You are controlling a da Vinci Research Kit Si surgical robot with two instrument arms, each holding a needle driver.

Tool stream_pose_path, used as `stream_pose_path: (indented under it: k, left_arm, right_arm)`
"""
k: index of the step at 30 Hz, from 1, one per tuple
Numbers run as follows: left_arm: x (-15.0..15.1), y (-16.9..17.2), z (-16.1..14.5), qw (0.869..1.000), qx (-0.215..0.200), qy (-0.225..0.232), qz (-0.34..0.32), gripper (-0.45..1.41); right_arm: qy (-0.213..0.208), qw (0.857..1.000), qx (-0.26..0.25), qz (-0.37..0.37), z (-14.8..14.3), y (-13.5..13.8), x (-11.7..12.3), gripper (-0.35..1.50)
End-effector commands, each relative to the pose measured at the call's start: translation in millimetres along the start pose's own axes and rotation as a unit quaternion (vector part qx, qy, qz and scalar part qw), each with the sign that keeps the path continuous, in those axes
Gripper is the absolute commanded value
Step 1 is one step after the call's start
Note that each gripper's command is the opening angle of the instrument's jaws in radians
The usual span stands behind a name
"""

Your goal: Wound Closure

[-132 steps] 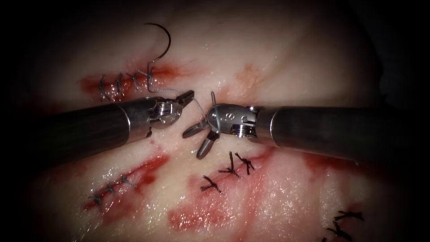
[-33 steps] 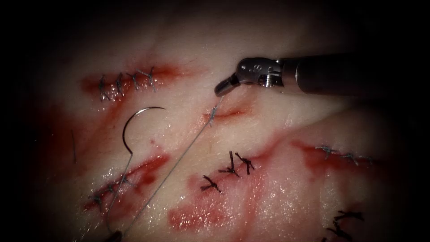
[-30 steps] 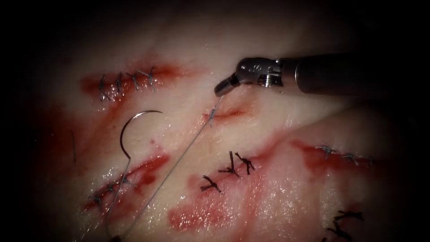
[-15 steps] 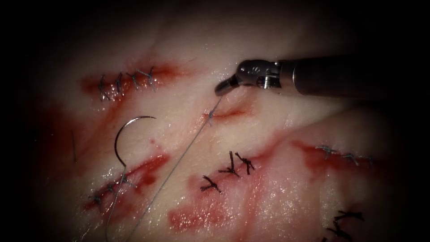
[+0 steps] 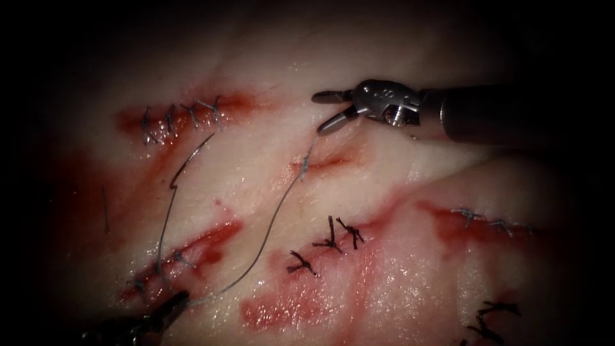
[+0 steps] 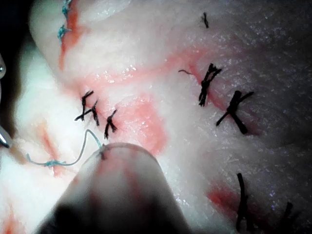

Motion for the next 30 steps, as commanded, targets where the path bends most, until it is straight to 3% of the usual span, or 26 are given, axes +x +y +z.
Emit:
stream_pose_path:
  k: [1,4,6,7,9,10,13,18,20,21,22,23,30]
  left_arm:
    - [0.2,-1.0,1.0,1.0,0.008,0.005,0.0,-0.45]
    - [0.3,-4.8,1.8,1.0,0.026,0.016,0.004,-0.45]
    - [0.8,-7.4,2.8,0.999,0.036,0.022,0.004,-0.45]
    - [0.8,-7.4,2.8,0.999,0.036,0.022,0.004,-0.45]
    - [1.7,-10.4,4.5,0.999,0.043,0.028,-0.002,-0.45]
    - [2.3,-11.7,5.6,0.999,0.043,0.032,-0.007,-0.45]
    - [2.9,-12.7,6.8,0.999,0.041,0.033,-0.011,-0.45]
    - [4.0,-14.6,10.1,0.998,0.042,0.049,-0.009,-0.45]
    - [4.0,-15.5,11.7,0.997,0.042,0.058,-0.012,-0.45]
    - [3.8,-16.0,12.7,0.997,0.043,0.065,-0.013,-0.45]
    - [3.5,-16.2,13.2,0.997,0.043,0.068,-0.013,-0.45]
    - [2.9,-16.6,14.0,0.997,0.039,0.064,-0.014,-0.45]
    - [-0.6,-17.2,19.7,0.999,0.016,0.042,0.0,-0.45]
  right_arm:
    - [0.011,1.0,-0.001,0.004,0.0,0.5,0.8,1.38]
    - [0.032,0.999,-0.036,0.007,-1.3,-0.1,1.4,1.36]
    - [0.031,0.998,-0.058,0.008,-1.6,-1.4,1.0,1.18]
    - [0.031,0.998,-0.058,0.008,-1.6,-1.4,1.0,1.18]
    - [0.034,0.997,-0.07,0.007,-1.1,-3.4,0.4,0.88]
    - [0.038,0.997,-0.072,0.006,-0.6,-4.3,0.1,0.83]
    - [0.038,0.996,-0.075,0.005,0.0,-5.2,-0.1,0.78]
    - [0.056,0.996,-0.071,-0.012,1.5,-6.6,0.1,0.46]
    - [0.062,0.996,-0.064,-0.027,2.3,-6.9,0.3,0.19]
    - [0.066,0.996,-0.055,-0.031,2.7,-7.0,0.3,-0.03]
    - [0.072,0.995,-0.051,-0.035,2.9,-7.1,0.2,-0.03]
    - [0.081,0.995,-0.033,-0.038,3.0,-7.4,0.1,-0.35]
    - [0.132,0.99,0.025,-0.049,3.3,-9.8,-0.2,-0.35]
